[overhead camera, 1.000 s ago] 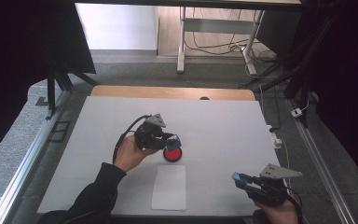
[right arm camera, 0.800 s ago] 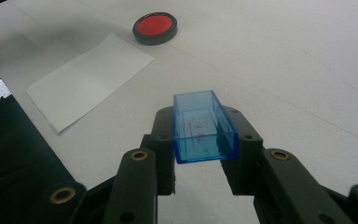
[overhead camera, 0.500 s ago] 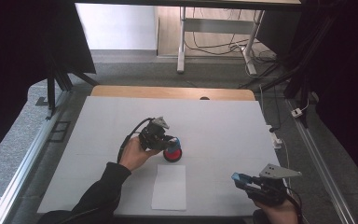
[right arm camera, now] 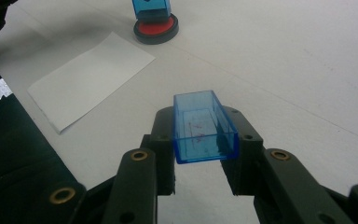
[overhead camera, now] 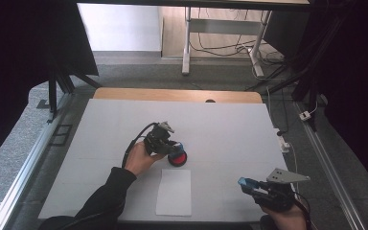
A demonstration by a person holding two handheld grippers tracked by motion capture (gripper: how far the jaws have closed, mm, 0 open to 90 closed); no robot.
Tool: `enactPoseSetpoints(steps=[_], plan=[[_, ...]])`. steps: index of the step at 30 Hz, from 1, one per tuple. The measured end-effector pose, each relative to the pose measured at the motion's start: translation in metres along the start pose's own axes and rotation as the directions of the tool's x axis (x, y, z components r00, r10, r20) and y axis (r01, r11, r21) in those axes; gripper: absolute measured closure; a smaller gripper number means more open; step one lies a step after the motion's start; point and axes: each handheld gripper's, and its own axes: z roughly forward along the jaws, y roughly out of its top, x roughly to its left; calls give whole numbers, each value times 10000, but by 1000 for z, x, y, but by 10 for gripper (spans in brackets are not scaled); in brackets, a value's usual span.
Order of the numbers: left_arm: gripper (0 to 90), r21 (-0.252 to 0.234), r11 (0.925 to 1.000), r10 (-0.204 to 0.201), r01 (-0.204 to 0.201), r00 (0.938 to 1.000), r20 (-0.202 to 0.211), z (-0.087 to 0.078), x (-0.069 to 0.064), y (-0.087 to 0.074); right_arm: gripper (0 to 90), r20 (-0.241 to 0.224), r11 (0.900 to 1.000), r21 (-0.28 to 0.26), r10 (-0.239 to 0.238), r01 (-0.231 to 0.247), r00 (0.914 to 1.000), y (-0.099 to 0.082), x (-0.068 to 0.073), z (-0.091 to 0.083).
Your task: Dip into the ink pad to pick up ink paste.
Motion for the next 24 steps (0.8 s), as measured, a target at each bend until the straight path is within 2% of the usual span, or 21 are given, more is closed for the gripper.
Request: enactPoseSetpoints(steps=[5, 10, 13, 17, 22, 24], plan=[[703, 27, 9999, -110, 110, 9999, -41, 1, 0, 1, 679, 15, 10000, 3, 0, 0, 10000, 0, 0, 0], [704, 190, 9985, 529, -520, 9974, -490, 2, -9, 1, 679, -7, 10000, 3, -4, 4, 10000, 0, 0, 0], [705, 350, 9953, 927, -901, 9924, -806, 2, -16, 2, 679, -7, 10000, 10, -10, 10, 10000, 0, 0, 0], [706, 397, 9923, 1214, -1176, 9862, -1130, 3, -22, 2, 679, 13, 10000, 26, -26, 25, 10000, 0, 0, 0], [705, 666, 9822, 1842, -1754, 9691, -1643, 5, -32, 4, 679, 0, 10000, 51, -25, 25, 10000, 0, 0, 0], [706, 747, 9807, 1911, -1807, 9666, -1709, 5, -34, 4, 679, -4, 10000, 56, -24, 24, 10000, 0, 0, 0]])
